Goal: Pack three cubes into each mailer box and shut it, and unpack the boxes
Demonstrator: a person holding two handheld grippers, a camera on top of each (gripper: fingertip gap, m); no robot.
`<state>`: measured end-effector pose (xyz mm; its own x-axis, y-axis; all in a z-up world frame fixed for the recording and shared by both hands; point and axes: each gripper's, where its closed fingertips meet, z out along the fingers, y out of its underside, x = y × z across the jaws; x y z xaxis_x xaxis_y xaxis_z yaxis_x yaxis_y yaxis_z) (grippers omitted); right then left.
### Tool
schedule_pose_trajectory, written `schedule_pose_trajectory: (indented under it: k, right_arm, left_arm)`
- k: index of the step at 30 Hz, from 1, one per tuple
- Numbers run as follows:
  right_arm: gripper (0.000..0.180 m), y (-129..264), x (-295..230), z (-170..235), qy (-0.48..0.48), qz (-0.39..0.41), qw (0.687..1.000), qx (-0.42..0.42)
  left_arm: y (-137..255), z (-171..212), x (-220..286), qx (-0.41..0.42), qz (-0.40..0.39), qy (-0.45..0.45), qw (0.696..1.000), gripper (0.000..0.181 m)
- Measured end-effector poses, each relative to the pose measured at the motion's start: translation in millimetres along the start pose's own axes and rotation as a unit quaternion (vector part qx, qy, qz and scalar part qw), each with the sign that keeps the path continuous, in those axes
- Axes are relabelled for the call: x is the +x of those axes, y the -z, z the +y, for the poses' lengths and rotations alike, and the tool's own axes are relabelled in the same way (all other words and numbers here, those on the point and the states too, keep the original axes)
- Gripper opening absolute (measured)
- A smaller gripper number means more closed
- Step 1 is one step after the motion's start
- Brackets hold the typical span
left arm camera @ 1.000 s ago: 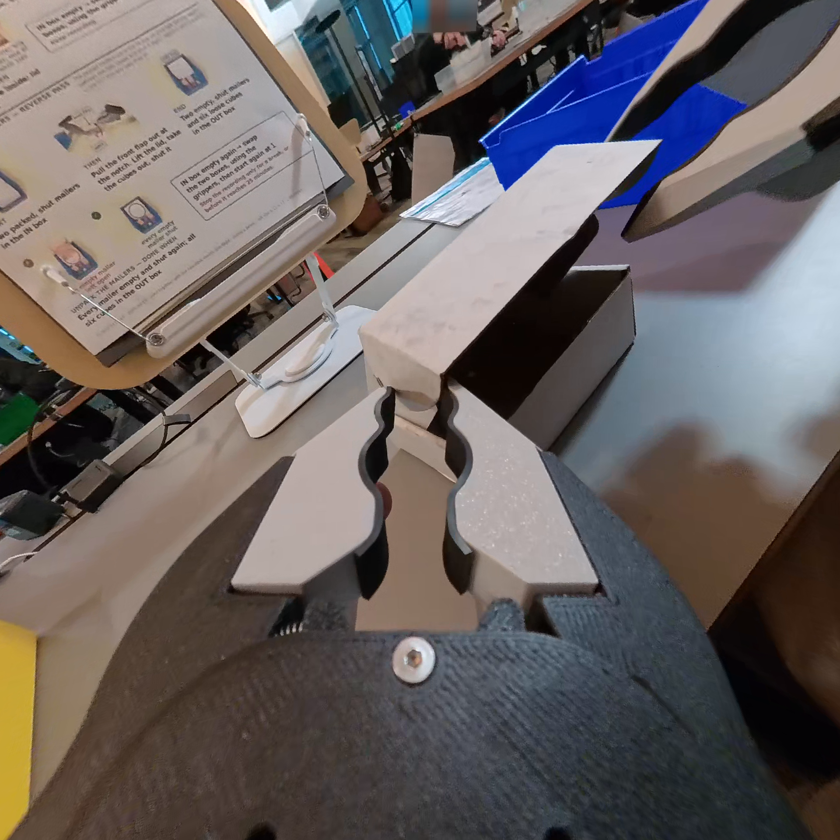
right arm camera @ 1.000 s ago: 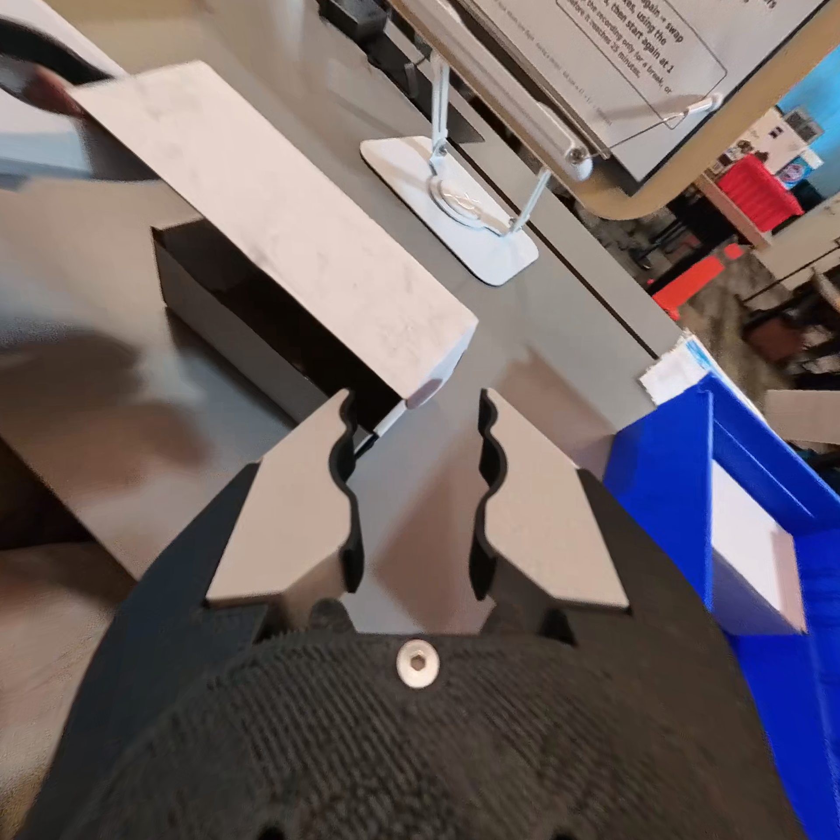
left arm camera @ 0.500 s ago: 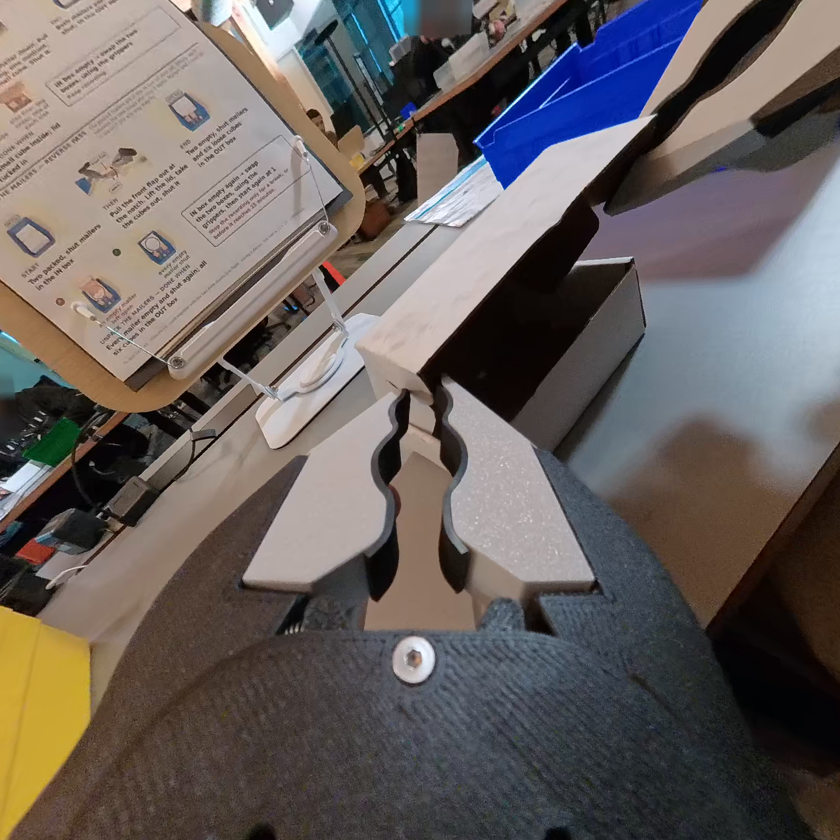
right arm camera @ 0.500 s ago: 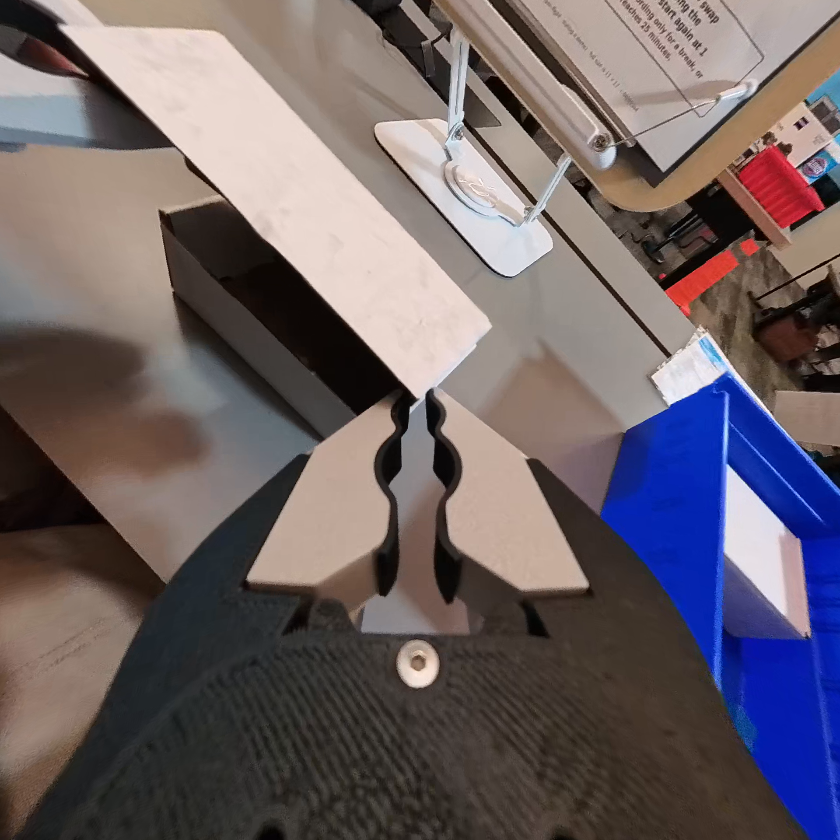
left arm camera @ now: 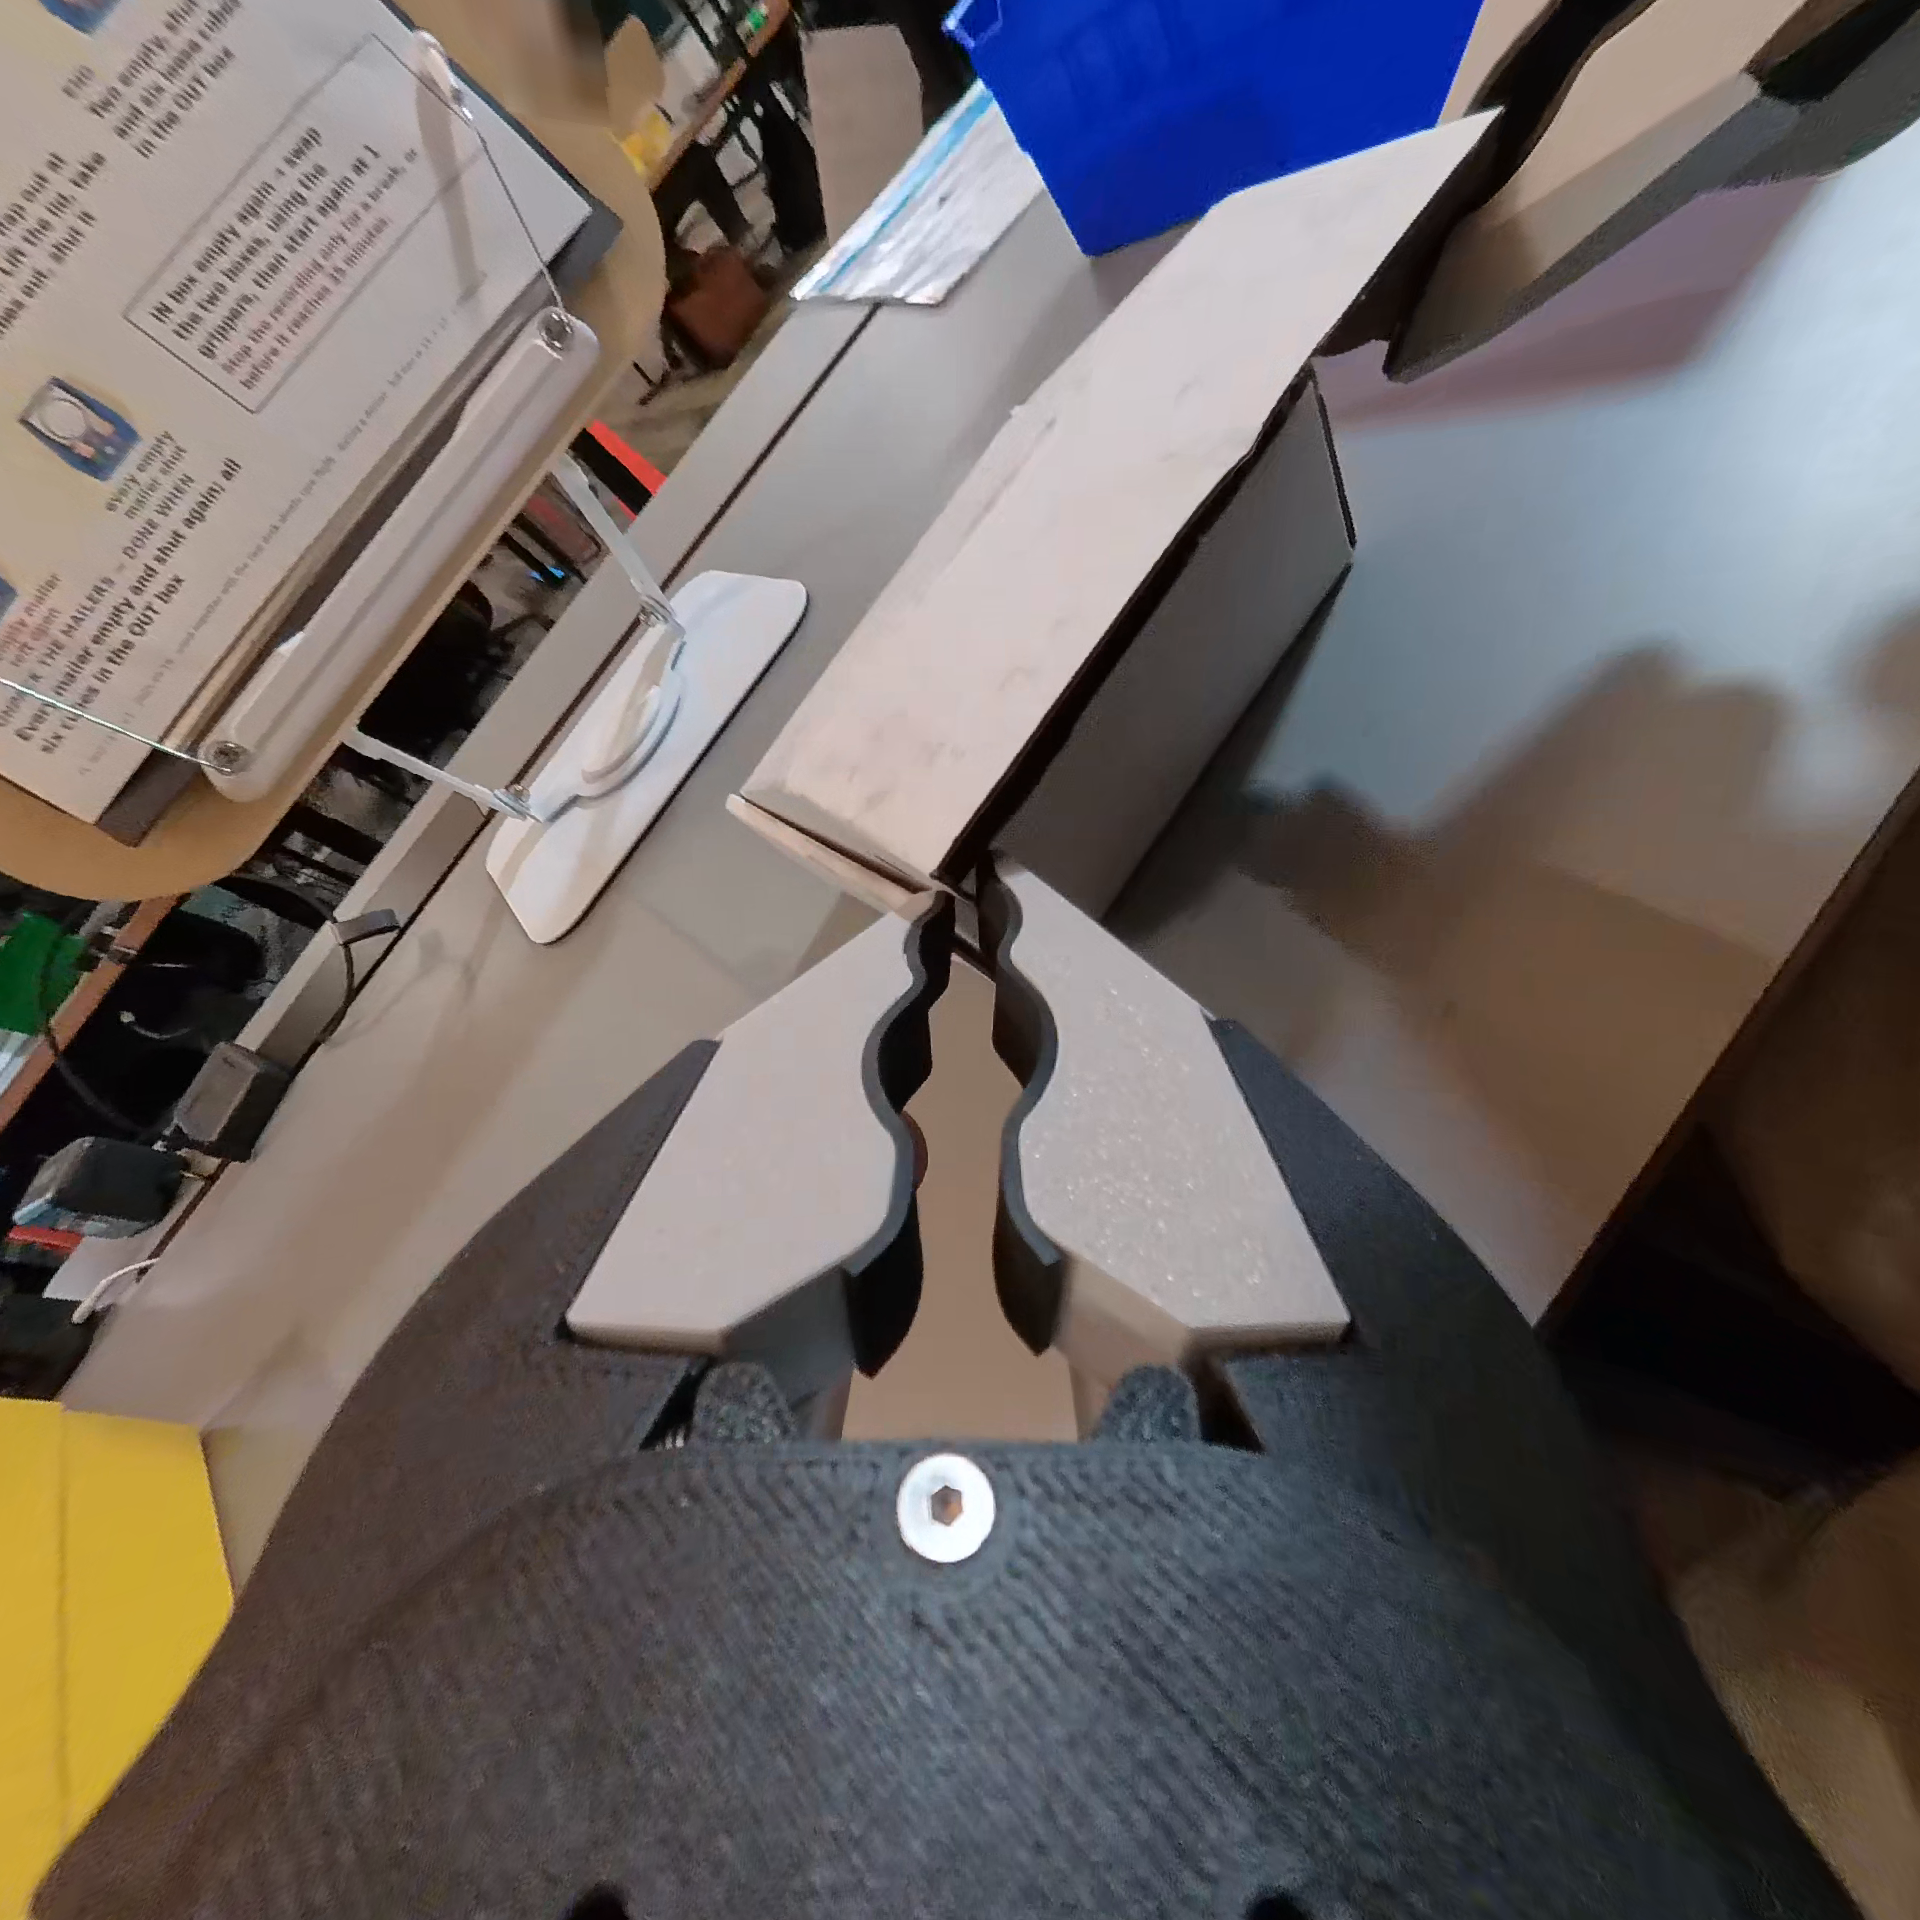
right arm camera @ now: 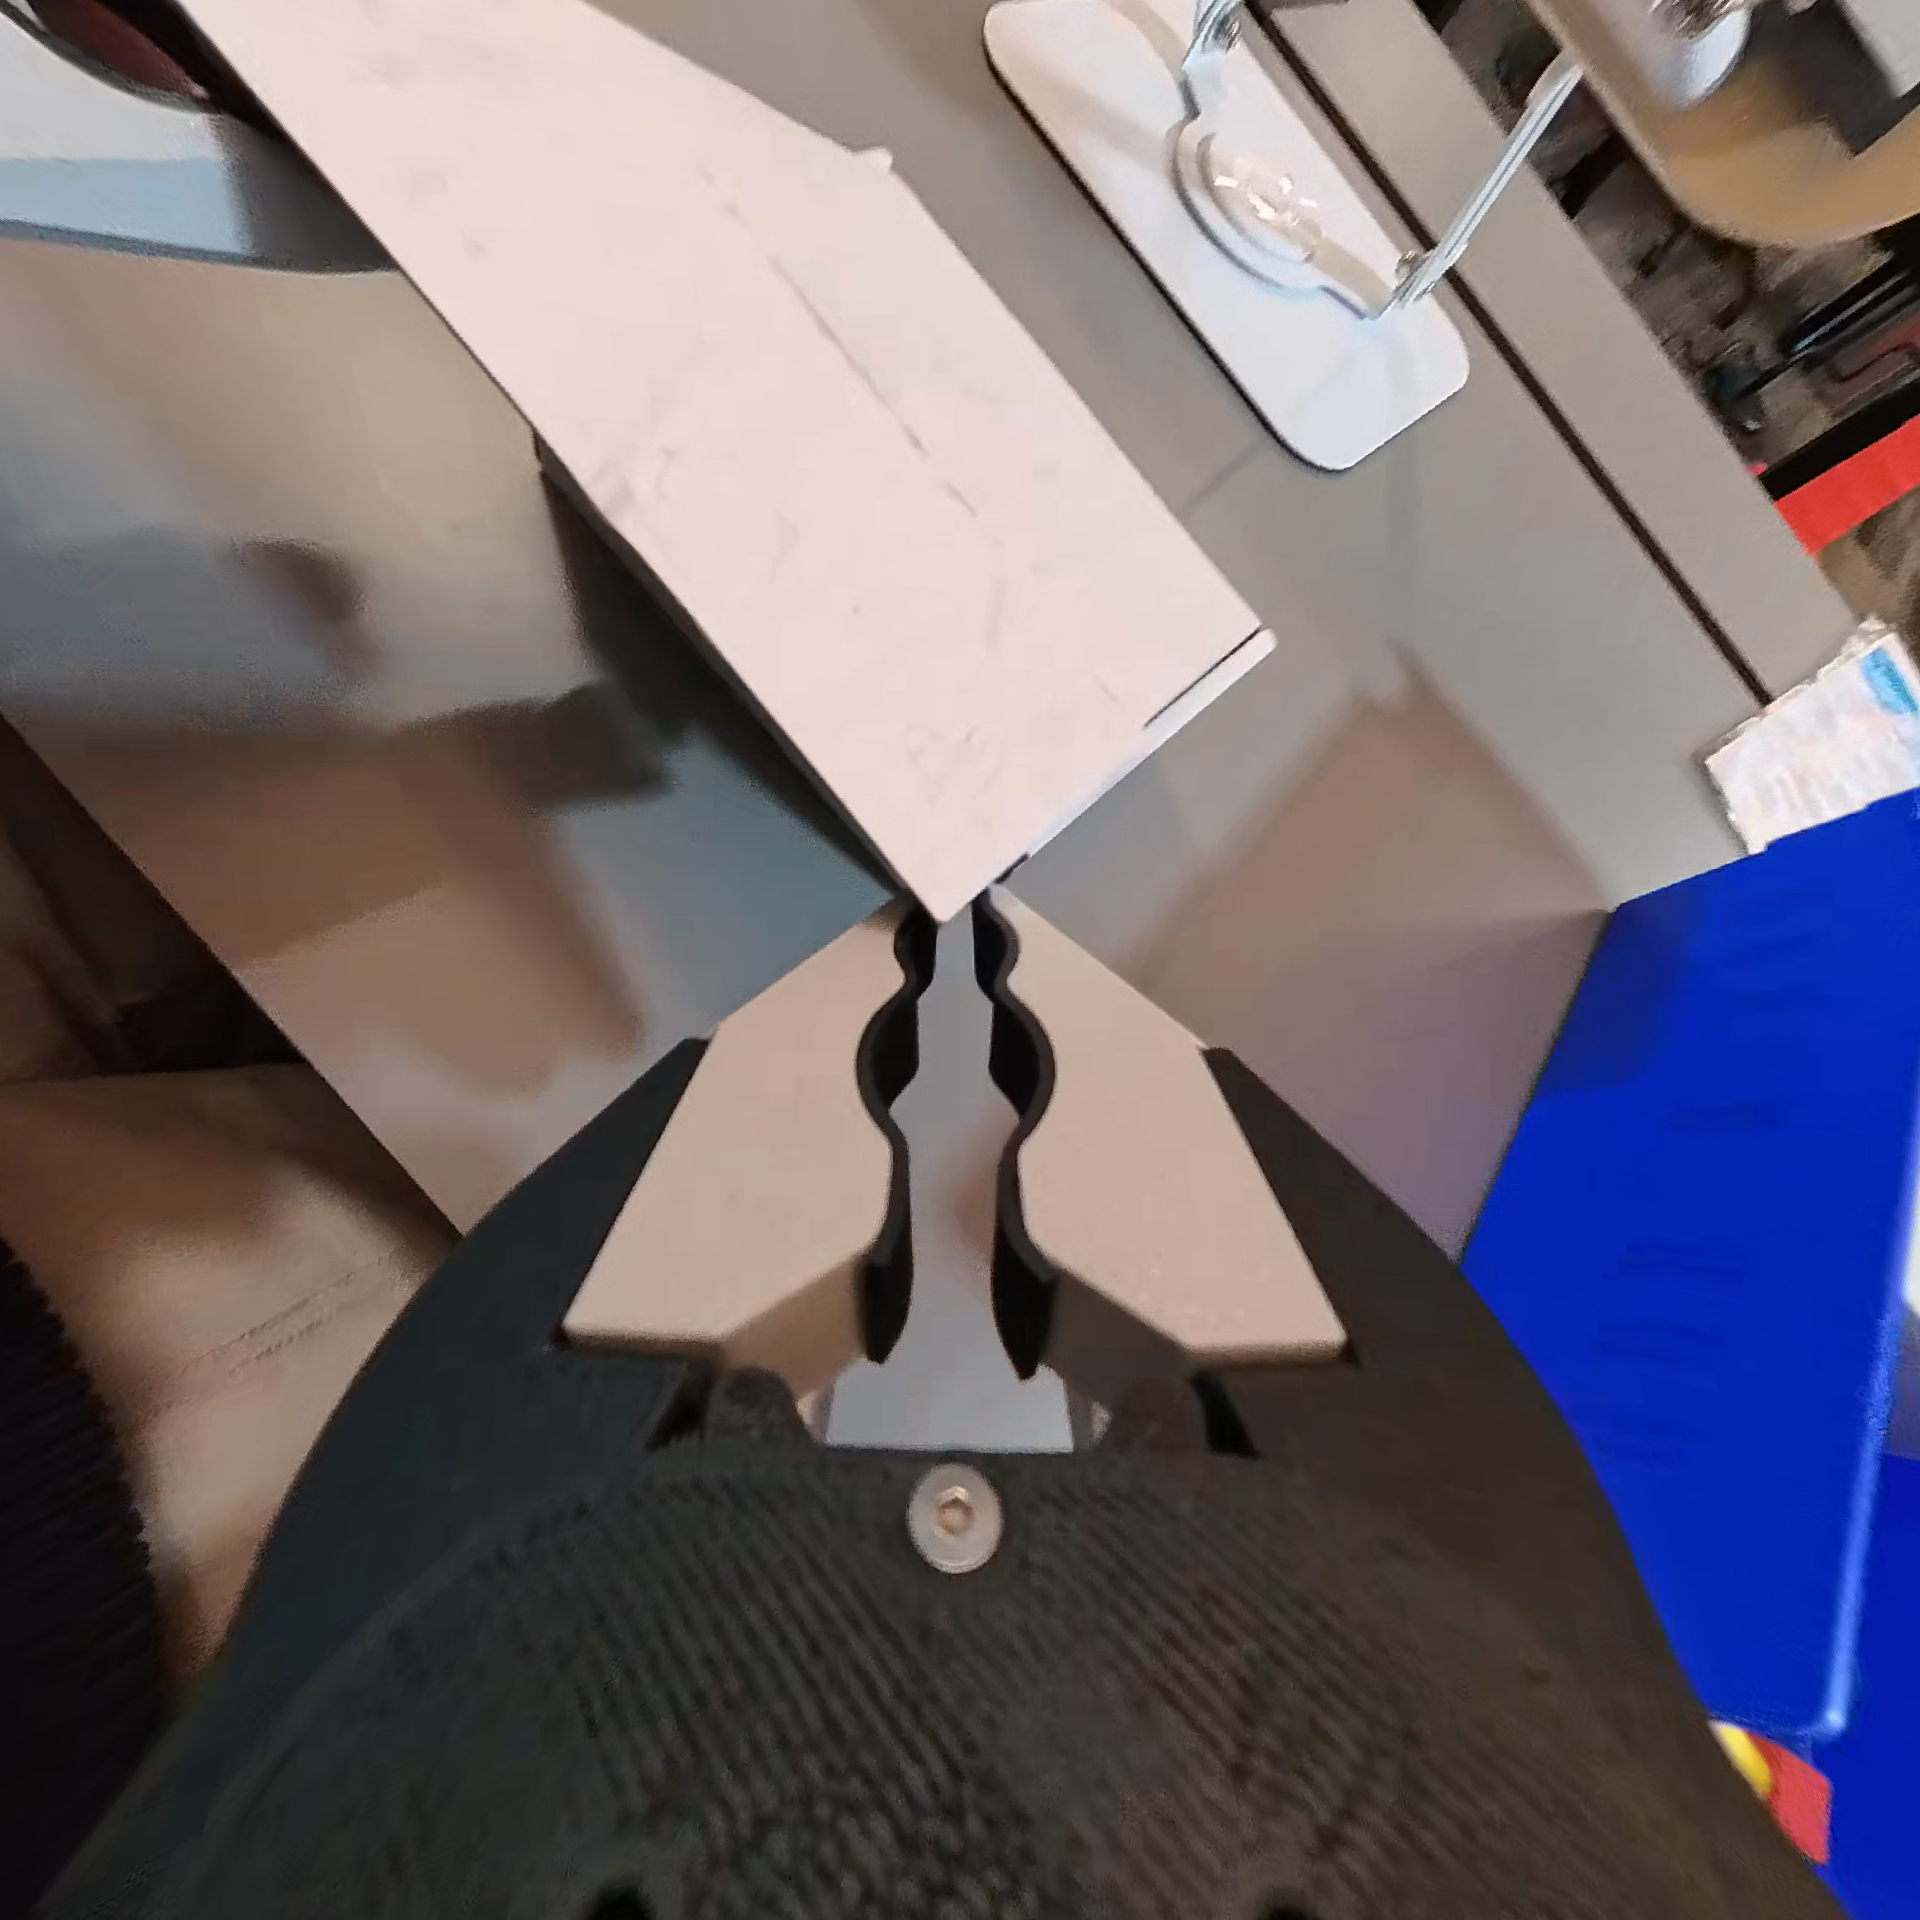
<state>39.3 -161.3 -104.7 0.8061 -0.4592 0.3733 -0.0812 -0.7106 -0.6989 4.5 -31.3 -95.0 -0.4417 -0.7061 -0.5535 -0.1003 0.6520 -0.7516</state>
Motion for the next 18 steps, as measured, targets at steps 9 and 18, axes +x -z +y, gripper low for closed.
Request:
schedule_pose_trajectory:
  k: [9, 18]
  right_arm:
    - [0.003, -8, -7, 16, -0.022, -0.034, 0.999, -0.033]
    - [0.002, -10, -6, 18, -0.052, -0.058, 0.997, -0.025]
  left_arm:
    - [-5, 13, 13, -0.037, 0.025, -0.011, 0.999, 0.0]
    - [-4, 9, 17, -0.033, 0.023, -0.036, 0.999, 0.0]
